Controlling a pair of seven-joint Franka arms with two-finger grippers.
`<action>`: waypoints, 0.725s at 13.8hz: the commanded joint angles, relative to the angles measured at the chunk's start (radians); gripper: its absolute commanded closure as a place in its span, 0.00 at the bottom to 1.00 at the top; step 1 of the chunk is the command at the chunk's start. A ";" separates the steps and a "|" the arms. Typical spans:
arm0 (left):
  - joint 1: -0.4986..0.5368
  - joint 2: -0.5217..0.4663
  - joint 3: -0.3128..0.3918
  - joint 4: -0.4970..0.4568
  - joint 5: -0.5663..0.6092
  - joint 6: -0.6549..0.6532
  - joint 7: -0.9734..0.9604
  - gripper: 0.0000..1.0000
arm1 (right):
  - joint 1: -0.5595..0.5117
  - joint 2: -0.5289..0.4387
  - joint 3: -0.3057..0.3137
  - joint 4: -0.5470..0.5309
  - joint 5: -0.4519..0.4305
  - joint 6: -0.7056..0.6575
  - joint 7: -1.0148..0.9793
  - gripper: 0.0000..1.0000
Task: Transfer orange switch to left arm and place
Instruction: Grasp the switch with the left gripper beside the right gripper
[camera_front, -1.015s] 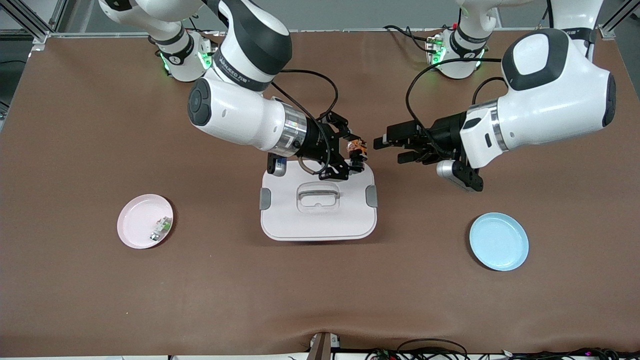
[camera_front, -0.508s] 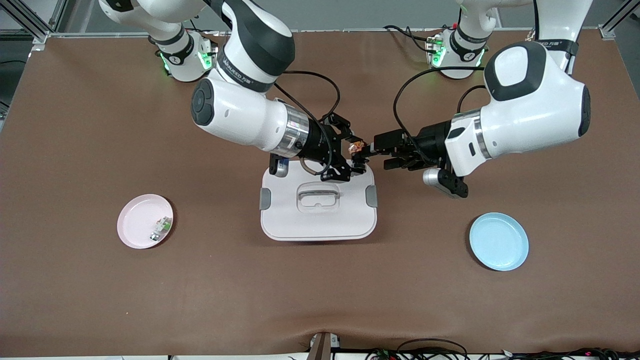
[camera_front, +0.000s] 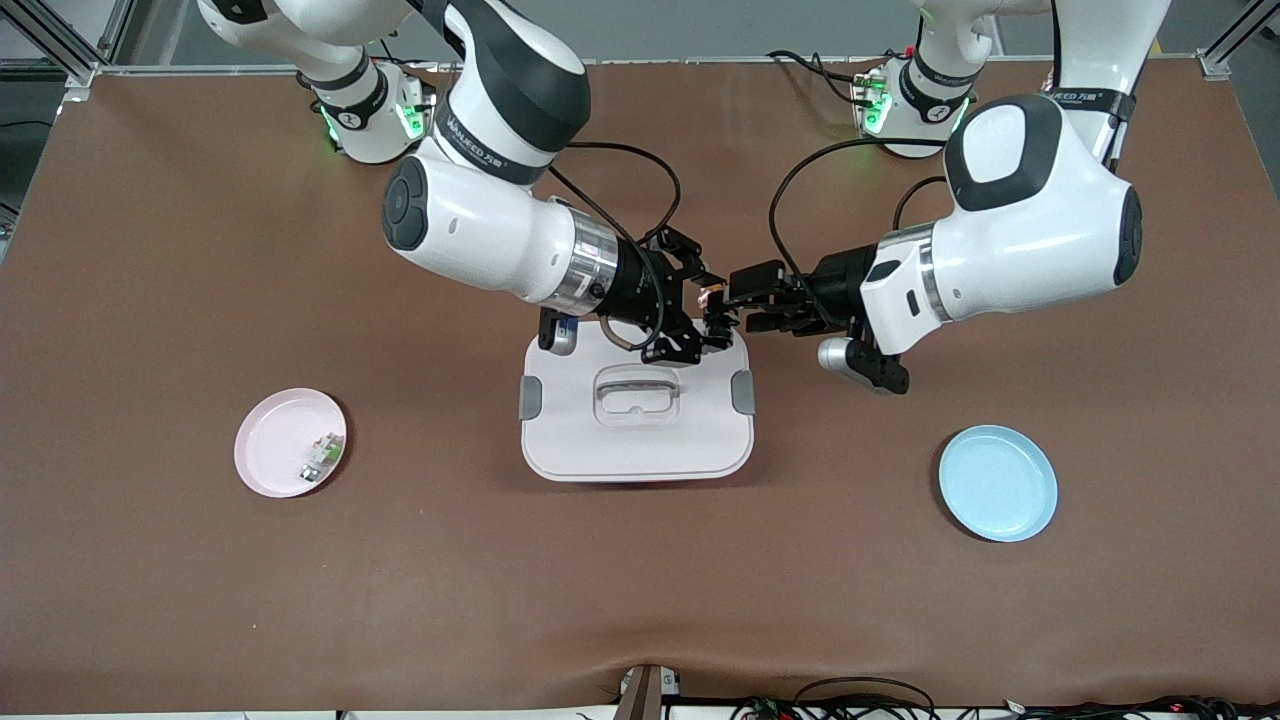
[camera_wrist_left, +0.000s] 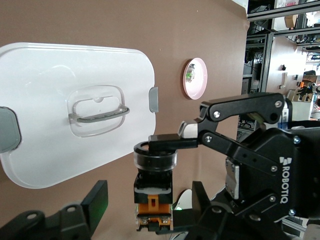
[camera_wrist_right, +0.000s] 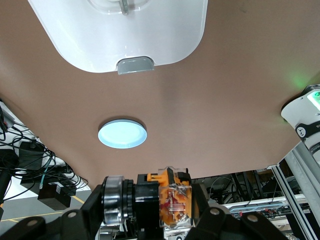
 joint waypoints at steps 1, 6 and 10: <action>-0.013 -0.006 -0.004 -0.015 -0.010 0.015 0.013 0.39 | 0.013 0.018 -0.013 0.031 0.017 0.006 0.017 1.00; -0.016 -0.005 -0.004 -0.015 -0.011 0.015 0.010 0.78 | 0.014 0.017 -0.013 0.031 0.017 0.006 0.017 1.00; -0.016 -0.003 -0.004 -0.014 -0.010 0.015 0.010 1.00 | 0.017 0.018 -0.013 0.030 0.017 0.006 0.018 1.00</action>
